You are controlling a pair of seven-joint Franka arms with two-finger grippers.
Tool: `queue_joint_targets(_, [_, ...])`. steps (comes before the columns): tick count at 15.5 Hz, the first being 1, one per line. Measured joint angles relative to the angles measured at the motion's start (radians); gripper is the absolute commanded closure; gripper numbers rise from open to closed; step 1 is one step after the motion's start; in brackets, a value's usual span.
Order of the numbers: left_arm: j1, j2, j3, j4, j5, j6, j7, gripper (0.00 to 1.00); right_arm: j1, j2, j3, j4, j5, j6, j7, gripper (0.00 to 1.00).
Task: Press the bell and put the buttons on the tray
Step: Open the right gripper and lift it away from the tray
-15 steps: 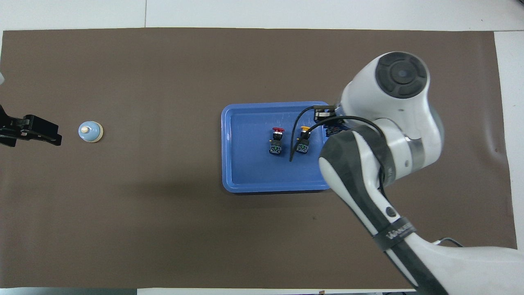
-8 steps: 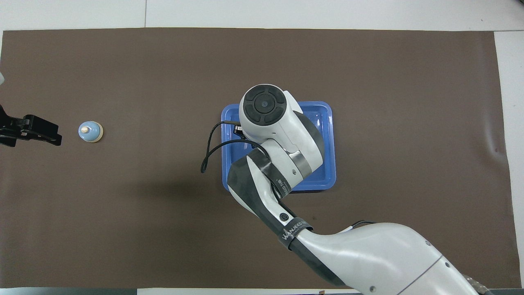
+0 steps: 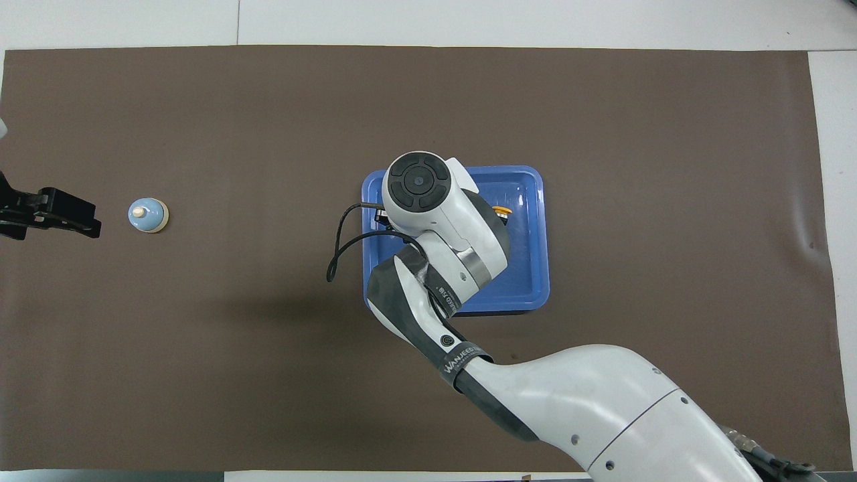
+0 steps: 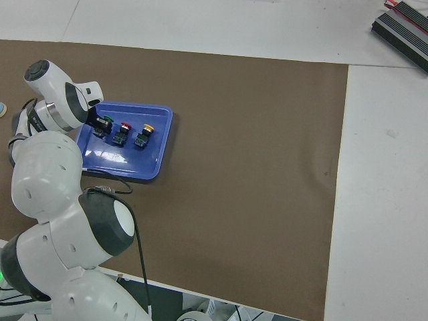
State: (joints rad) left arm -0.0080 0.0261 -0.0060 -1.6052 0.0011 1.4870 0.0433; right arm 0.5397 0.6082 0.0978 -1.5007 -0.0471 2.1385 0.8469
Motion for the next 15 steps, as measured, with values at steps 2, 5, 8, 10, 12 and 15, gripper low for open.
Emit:
queue_joint_targets(2, [0.000, 0.000, 0.000, 0.000, 0.000, 0.000, 0.000, 0.00, 0.000, 0.000, 0.000, 0.001, 0.000, -0.001, 0.042, 0.00])
queue_joint_targets(5, [0.000, 0.000, 0.000, 0.000, 0.000, 0.000, 0.000, 0.00, -0.009, -0.007, -0.003, 0.010, 0.000, -0.014, 0.119, 0.00])
queue_joint_targets(8, [0.000, 0.000, 0.000, 0.000, 0.000, 0.000, 0.000, 0.00, -0.071, -0.059, -0.007, 0.024, 0.006, -0.083, 0.129, 0.00])
queue_joint_targets(10, [0.000, 0.000, 0.000, 0.000, 0.000, 0.000, 0.000, 0.00, -0.138, -0.114, -0.007, 0.029, 0.024, -0.160, 0.057, 0.00])
queue_joint_targets(12, [0.000, 0.000, 0.000, 0.000, 0.000, 0.000, 0.000, 0.00, -0.206, -0.173, -0.007, 0.030, 0.031, -0.257, -0.089, 0.00])
queue_joint_targets(15, [0.000, 0.000, 0.000, 0.000, 0.000, 0.000, 0.000, 0.00, -0.310, -0.244, -0.007, 0.030, 0.033, -0.391, -0.340, 0.00])
